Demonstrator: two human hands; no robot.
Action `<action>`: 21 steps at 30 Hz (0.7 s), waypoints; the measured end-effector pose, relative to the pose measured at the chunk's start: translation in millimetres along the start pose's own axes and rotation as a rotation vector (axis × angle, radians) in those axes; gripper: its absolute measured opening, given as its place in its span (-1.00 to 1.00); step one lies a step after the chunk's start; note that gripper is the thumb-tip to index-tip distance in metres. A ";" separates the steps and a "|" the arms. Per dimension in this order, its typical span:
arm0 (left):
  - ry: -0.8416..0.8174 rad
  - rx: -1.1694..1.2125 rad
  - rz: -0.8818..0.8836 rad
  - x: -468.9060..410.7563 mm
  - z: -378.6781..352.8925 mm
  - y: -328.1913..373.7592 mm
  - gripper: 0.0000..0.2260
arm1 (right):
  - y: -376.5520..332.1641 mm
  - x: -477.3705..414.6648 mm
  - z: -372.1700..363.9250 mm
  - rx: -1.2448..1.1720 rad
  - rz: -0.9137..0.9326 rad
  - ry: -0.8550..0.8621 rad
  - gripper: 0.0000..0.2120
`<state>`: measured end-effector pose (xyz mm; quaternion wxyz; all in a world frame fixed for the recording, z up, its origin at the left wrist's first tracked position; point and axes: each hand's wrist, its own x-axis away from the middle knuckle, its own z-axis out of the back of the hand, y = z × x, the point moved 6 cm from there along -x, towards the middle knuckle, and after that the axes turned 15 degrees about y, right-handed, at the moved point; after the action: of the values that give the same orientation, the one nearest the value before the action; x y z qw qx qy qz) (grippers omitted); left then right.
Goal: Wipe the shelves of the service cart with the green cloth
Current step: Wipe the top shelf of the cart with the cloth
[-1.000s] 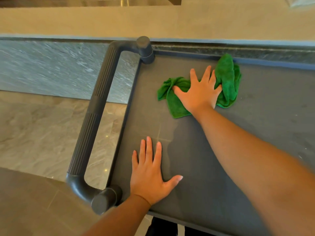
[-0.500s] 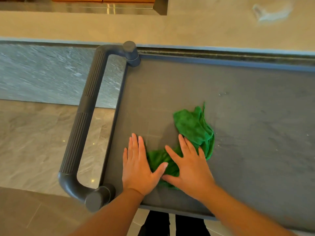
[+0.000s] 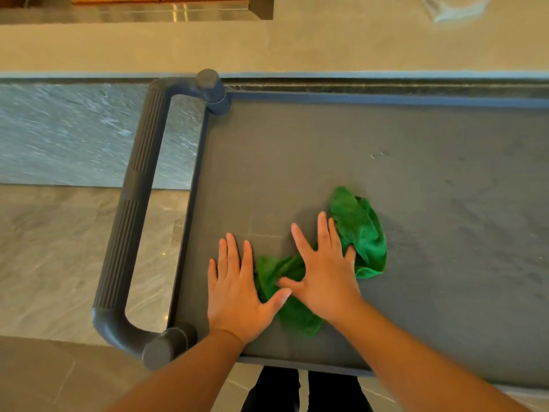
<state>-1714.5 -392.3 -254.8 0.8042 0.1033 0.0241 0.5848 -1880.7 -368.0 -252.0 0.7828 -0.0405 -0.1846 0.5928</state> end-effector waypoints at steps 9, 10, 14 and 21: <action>-0.021 -0.023 -0.008 1.4 -3.4 3.3 0.05 | -30.5 -193.0 37.5 0.048 -0.070 0.281 0.01; -0.023 -0.026 -0.007 0.8 -4.2 2.8 0.06 | -36.0 -211.1 40.7 0.036 -0.131 0.291 0.04; -0.030 -0.056 -0.010 -0.6 -6.6 1.0 0.08 | -59.8 -263.0 54.2 -0.065 -0.308 0.368 0.12; 0.008 -0.077 -0.042 -6.0 -6.9 -0.1 0.04 | -115.7 -266.3 45.5 -0.057 -0.037 0.380 0.02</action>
<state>-1717.4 -397.0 -262.1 0.8196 0.0695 0.0069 0.5687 -1851.3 -660.3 -241.3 0.8129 -0.1707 -0.0508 0.5545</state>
